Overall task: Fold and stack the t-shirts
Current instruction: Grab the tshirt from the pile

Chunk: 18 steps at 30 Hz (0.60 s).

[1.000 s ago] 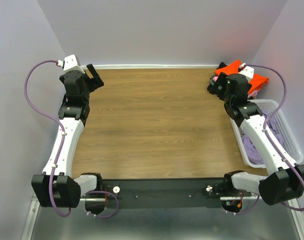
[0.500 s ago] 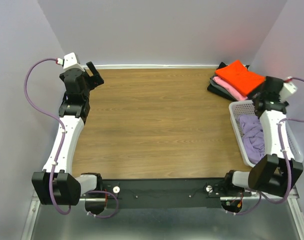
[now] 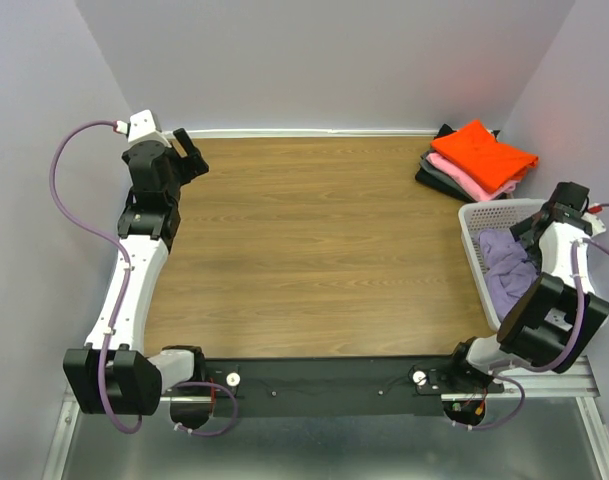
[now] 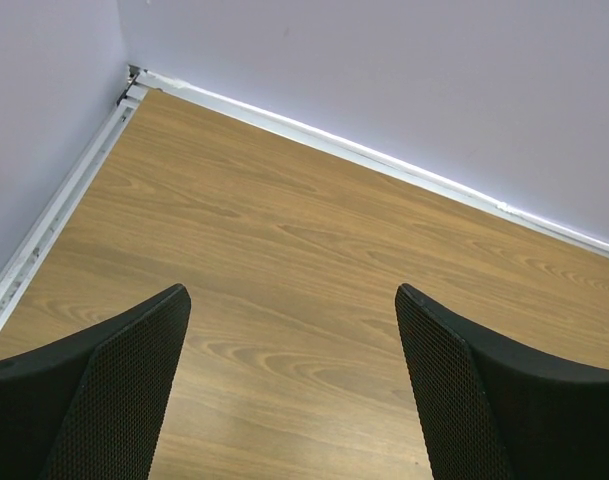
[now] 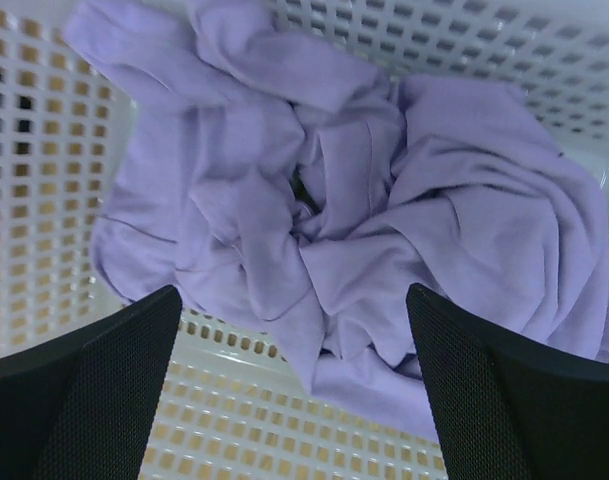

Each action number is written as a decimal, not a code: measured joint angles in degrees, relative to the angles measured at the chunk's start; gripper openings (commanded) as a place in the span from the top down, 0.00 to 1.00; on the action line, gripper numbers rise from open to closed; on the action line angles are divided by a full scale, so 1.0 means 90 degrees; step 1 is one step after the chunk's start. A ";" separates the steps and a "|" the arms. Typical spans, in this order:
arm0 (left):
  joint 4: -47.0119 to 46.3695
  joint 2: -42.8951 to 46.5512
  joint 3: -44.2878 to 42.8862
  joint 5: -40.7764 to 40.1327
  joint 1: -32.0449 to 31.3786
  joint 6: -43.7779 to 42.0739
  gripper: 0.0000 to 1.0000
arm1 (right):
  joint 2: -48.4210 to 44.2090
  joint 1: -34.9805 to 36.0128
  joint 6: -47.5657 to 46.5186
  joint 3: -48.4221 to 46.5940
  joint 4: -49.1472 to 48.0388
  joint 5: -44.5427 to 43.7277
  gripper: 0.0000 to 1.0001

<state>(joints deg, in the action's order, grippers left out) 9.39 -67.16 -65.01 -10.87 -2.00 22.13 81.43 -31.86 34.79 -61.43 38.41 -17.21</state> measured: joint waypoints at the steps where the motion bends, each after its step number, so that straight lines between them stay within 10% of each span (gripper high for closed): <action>1: 0.0017 -0.0019 0.0000 0.0032 0.0000 -0.0005 0.10 | 0.0024 0.0002 0.0017 0.0039 0.0019 0.0019 0.00; 10: 0.0092 -0.0141 -0.0143 0.0124 0.0000 -0.0058 0.10 | 0.0549 -0.0005 0.0245 0.0680 -0.0131 0.0097 0.04; 16: 0.0109 -0.0141 -0.0221 0.0121 0.0000 -0.0080 0.10 | 0.0894 -0.0005 0.0219 0.0714 -0.0330 0.0221 0.49; 18: 0.0112 -0.0141 -0.0221 0.0119 0.0000 -0.0080 0.10 | 0.0974 -0.0010 0.0177 0.0714 -0.0362 0.0333 0.78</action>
<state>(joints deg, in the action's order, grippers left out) 10.39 -68.42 -67.00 -9.80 -2.00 21.41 90.19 -31.94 36.38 -55.00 35.16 -14.22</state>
